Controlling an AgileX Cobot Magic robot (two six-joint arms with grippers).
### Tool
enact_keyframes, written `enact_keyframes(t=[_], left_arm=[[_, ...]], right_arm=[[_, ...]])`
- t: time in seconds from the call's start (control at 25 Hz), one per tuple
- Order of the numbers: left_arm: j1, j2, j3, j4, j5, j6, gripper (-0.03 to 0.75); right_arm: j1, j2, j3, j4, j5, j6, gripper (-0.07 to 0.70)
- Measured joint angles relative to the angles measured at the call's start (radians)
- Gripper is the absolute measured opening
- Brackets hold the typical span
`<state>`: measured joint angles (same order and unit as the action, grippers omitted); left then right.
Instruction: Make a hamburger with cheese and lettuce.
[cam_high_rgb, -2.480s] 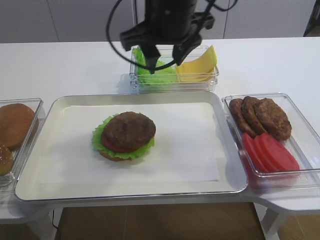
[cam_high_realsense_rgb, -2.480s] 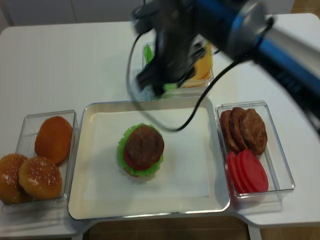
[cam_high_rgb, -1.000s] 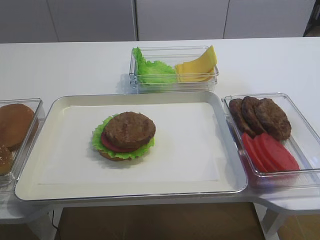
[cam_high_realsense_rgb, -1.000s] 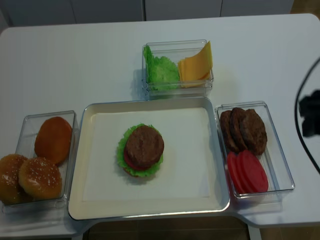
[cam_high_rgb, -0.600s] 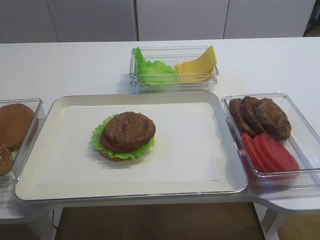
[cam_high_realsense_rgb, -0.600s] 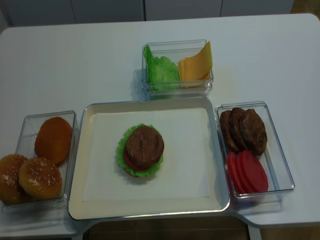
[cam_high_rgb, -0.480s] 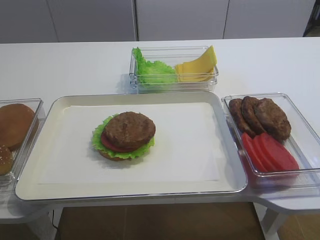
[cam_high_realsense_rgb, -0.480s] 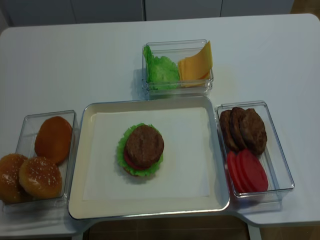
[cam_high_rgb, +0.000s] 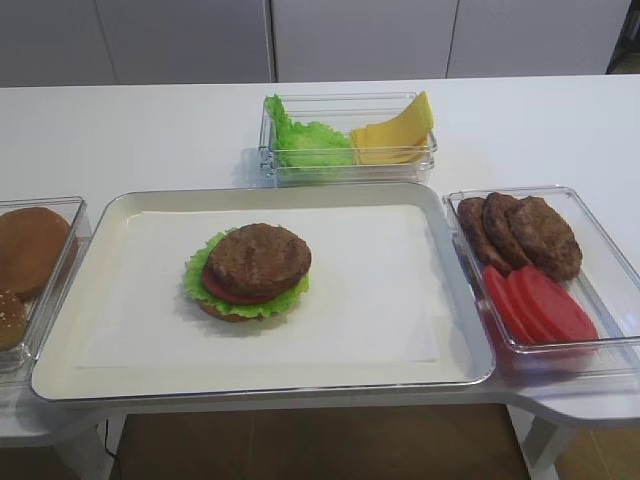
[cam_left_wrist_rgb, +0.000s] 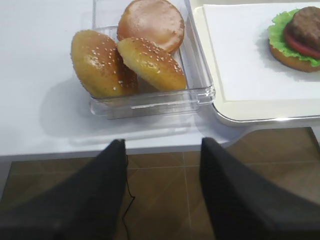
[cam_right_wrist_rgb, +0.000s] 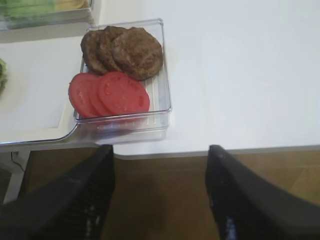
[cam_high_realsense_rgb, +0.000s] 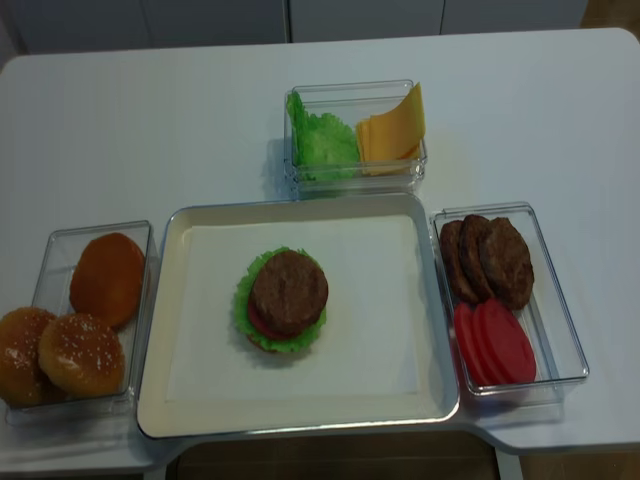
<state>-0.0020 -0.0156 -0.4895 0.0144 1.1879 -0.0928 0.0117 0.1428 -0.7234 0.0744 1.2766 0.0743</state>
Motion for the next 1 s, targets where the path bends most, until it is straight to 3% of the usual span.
enact_keyframes(t=[0.52,0.72,1.0], left_arm=[[0.000,0.000,0.000,0.000,0.000,0.000,0.358],[0.000,0.000,0.000,0.000,0.000,0.000,0.358],[0.000,0.000,0.000,0.000,0.000,0.000,0.358]], right_arm=[[0.000,-0.117,0.004,-0.011,0.007,-0.019,0.435],[0.000,-0.155,0.079,-0.011,0.007,-0.021,0.435],[-0.002,-0.161,0.139,-0.013,-0.049,-0.023,0.435]])
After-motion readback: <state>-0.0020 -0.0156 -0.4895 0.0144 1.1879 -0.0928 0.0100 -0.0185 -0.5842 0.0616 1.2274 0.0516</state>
